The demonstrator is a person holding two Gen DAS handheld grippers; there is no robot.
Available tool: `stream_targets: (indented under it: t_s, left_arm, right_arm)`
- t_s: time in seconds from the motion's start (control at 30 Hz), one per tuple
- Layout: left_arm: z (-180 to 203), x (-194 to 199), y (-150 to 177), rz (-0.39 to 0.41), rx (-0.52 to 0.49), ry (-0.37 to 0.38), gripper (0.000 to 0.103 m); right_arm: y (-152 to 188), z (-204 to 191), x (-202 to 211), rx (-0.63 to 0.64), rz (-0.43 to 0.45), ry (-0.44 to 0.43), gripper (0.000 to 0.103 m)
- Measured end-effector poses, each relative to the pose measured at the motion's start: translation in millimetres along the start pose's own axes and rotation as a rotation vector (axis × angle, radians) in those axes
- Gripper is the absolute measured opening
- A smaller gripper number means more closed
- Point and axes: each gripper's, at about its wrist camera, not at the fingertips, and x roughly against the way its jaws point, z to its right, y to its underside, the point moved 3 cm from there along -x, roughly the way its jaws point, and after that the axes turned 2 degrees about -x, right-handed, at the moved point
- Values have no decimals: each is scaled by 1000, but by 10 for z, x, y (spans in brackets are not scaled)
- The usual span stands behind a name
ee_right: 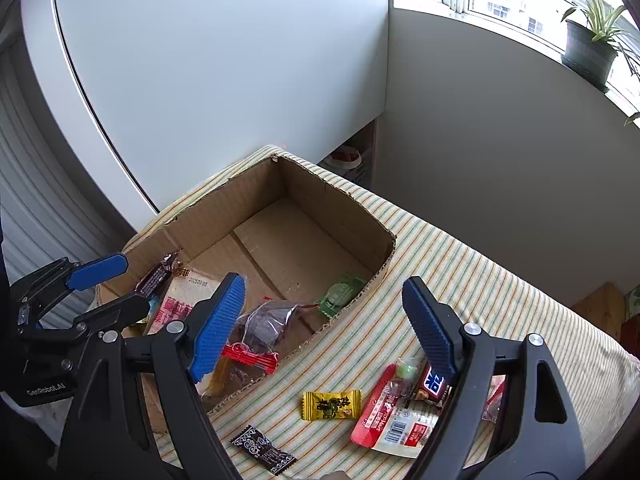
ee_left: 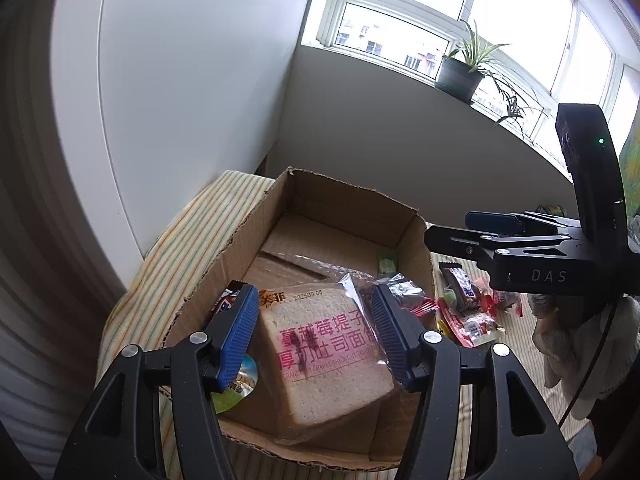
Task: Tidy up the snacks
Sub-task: 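Carry Snickers bar and green candy into the box and release both, then move left gripper toward black candy packet while right approaches clear bag with brown snack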
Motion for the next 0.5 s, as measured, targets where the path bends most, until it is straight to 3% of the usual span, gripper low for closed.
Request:
stream_targets:
  t_s: [0.5]
  left_arm:
    - [567, 133, 83, 11, -63, 75, 58]
  right_arm:
    - [537, 778, 651, -109, 25, 43, 83]
